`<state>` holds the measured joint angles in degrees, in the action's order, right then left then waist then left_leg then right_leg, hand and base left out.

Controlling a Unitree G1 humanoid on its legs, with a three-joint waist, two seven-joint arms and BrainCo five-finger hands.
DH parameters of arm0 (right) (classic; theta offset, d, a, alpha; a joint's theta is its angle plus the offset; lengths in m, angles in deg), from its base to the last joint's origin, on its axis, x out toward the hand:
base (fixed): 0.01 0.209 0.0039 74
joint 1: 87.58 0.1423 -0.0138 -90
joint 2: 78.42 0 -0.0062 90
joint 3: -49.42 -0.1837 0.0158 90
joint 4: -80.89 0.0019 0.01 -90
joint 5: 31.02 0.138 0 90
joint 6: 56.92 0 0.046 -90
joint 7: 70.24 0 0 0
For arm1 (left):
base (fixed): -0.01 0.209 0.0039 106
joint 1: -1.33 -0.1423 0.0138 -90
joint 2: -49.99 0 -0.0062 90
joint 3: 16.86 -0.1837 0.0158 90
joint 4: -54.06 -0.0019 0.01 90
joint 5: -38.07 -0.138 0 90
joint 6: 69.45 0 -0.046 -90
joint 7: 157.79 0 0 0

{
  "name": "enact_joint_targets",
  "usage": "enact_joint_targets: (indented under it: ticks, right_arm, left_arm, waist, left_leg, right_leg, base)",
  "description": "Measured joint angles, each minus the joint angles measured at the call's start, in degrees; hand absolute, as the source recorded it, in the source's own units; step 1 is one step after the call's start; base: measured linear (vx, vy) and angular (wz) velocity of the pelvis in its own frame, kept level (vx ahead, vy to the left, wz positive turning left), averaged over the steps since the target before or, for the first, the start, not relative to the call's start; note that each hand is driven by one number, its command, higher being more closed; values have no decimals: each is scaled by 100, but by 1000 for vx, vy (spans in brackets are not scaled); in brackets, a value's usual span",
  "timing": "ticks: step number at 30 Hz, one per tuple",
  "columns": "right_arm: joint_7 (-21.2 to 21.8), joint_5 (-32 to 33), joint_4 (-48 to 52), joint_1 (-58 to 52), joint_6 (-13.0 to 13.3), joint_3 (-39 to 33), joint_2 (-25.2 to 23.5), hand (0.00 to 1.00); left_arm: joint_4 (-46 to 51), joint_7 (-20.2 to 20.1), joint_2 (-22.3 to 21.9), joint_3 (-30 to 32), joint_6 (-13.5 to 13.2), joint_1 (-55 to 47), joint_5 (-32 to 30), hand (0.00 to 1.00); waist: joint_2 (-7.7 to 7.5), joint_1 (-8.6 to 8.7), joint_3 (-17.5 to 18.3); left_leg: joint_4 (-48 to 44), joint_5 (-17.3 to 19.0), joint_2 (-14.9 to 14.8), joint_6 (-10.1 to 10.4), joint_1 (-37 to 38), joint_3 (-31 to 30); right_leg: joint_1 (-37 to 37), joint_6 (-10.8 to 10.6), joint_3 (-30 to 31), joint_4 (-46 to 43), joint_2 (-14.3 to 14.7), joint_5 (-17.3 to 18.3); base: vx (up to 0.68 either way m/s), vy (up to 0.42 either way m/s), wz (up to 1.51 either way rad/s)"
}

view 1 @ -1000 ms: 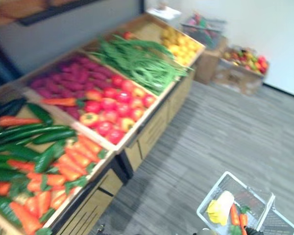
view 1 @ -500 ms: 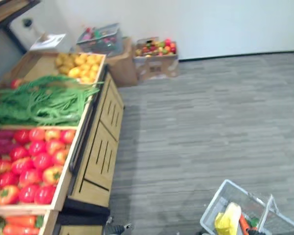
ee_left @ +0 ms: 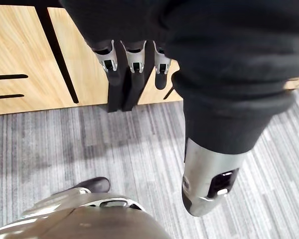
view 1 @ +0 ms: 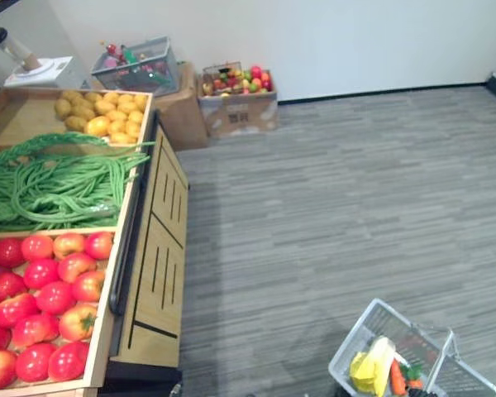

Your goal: Pick vegetable in the basket

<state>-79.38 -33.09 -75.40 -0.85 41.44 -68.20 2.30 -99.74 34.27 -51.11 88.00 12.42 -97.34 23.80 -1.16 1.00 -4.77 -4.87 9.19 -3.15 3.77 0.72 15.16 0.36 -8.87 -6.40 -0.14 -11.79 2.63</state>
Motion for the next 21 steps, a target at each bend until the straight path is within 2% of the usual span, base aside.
enact_joint_targets:
  ticks: [1, 6, 11, 14, 16, 18, 21]
  right_arm:
    - [19, 12, 6, 0, 1, -7, -6, 100]
    - [168, 490, -50, -41, -12, -190, -41, 100]
    - [202, 547, -190, -82, -22, -453, -90, 100]
    - [207, 554, -157, -66, -19, -558, -97, 100]
    - [208, 556, -116, -52, -14, -561, -177, 100]
    - [212, 552, -94, -155, -8, -537, -328, 100]
    - [221, 516, -87, -66, 39, -342, -317, 100]
  left_arm:
    - [-4, -4, 0, 0, 0, -5, 0, 0]
    - [-14, -112, 52, -102, -6, 17, 54, 0]
    - [-13, -133, 115, -245, -6, 6, 64, 0]
    - [-10, -156, 135, -388, -7, 6, 64, 0]
    - [-15, -214, 201, -458, 1, -80, 64, 0]
    - [-11, -232, 266, -442, 2, -117, 65, 0]
    - [-51, -232, 233, -318, 5, -70, 238, 0]
  waist:
    - [43, 0, 26]
    - [-9, 28, 62]
    - [-59, 37, 97]
    - [-21, 30, 83]
    - [-87, 38, 33]
    - [-227, 41, 117]
    - [-209, 20, 112]
  left_leg:
    - [32, 0, -3, 0, 41, 24]
    - [155, 1, -38, 0, 188, 41]
    - [182, 3, -23, -3, 260, -64]
    - [171, 2, -115, -6, 289, -179]
    - [166, 18, -150, -42, 502, -267]
    - [172, 64, -149, -111, 552, -385]
    - [155, 58, -244, -100, 297, -640]
  right_leg:
    - [5, 0, 15, 0, 13, 0]
    - [43, 6, 15, -15, 77, -4]
    - [41, 9, -144, -248, 47, -3]
    - [-492, 62, -165, -1422, 46, 32]
    - [-928, 161, -9, -2649, -48, 106]
    - [-862, 346, 74, -2700, -57, 283]
    - [-808, 382, -7, -2024, 6, 414]
  base:
    - [84, 5, -28]
    - [107, -14, -12]
    - [42, 7, 6]
    - [0, 27, 12]
    - [-9, 10, 19]
    - [9, -39, 34]
    - [-13, -92, 19]
